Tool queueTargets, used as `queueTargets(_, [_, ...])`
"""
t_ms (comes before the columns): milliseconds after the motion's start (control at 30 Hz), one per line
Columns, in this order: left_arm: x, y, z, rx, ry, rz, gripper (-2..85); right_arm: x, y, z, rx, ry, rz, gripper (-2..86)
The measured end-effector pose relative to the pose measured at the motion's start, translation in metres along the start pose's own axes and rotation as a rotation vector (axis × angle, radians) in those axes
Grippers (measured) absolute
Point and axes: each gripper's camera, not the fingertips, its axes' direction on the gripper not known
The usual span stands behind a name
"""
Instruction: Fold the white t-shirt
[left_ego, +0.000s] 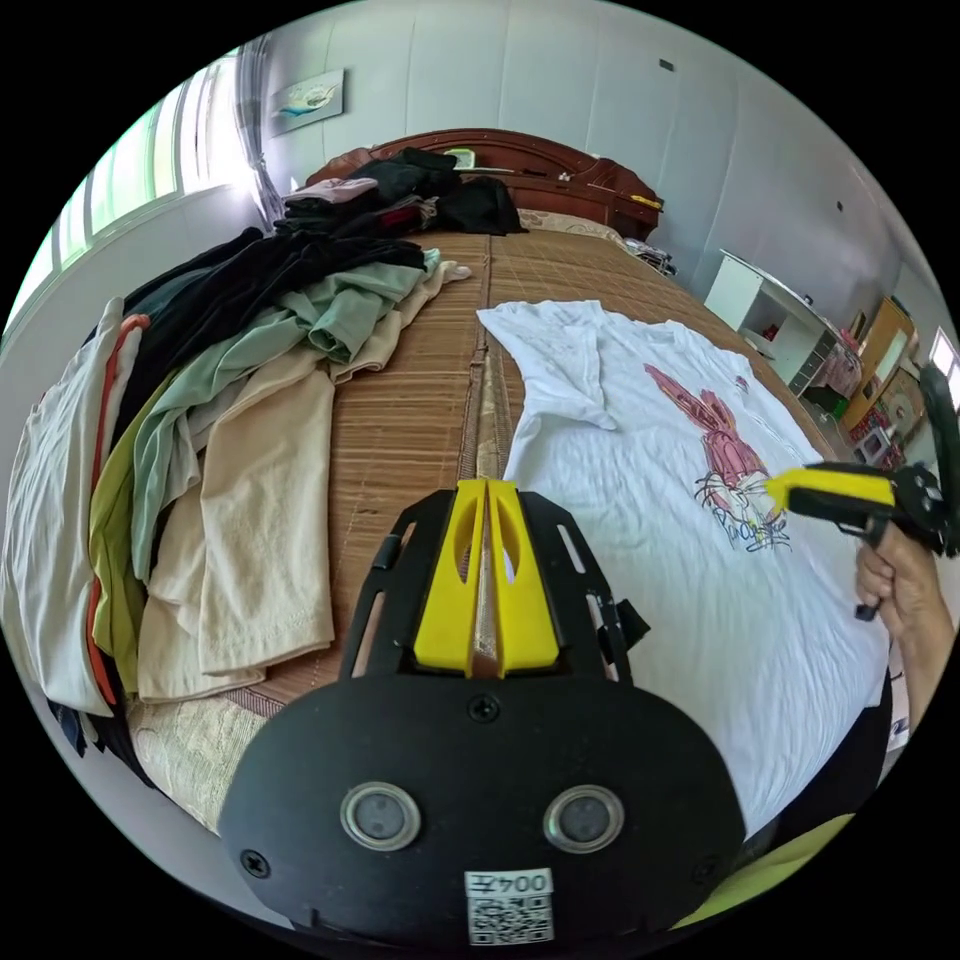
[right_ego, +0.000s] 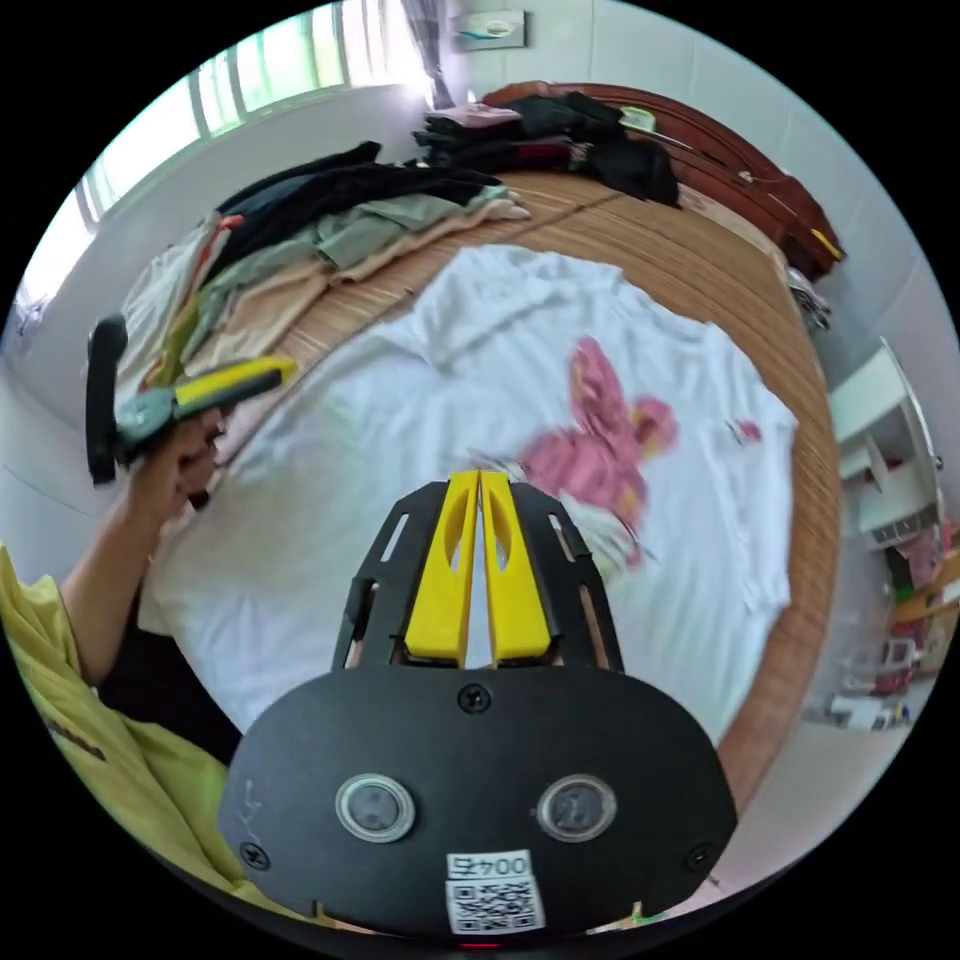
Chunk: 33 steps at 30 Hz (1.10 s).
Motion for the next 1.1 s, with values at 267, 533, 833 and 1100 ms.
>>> queueTargets(267, [0.086, 0.028, -0.025, 0.153, -0.192, 0.239, 0.8, 0.040, 0.193, -0.027, -0.102, 0.099, 0.333, 6.9])
queueTargets(533, [0.148, -0.014, -0.016, 0.123, -0.350, 0.438, 1.9, 0.020, 0.256, -0.019, 0.144, 0.048, 0.321, 7.9])
queueTargets(833, [0.192, -0.047, 0.062, -0.100, -0.362, 0.681, 9.4, 0.007, 0.288, -0.012, 0.228, 0.046, 0.301, 7.8])
queueTargets(1100, [0.192, -0.071, 0.093, -0.138, -0.265, 0.613, 9.9, 0.010, 0.305, -0.009, 0.248, 0.032, 0.306, 7.7])
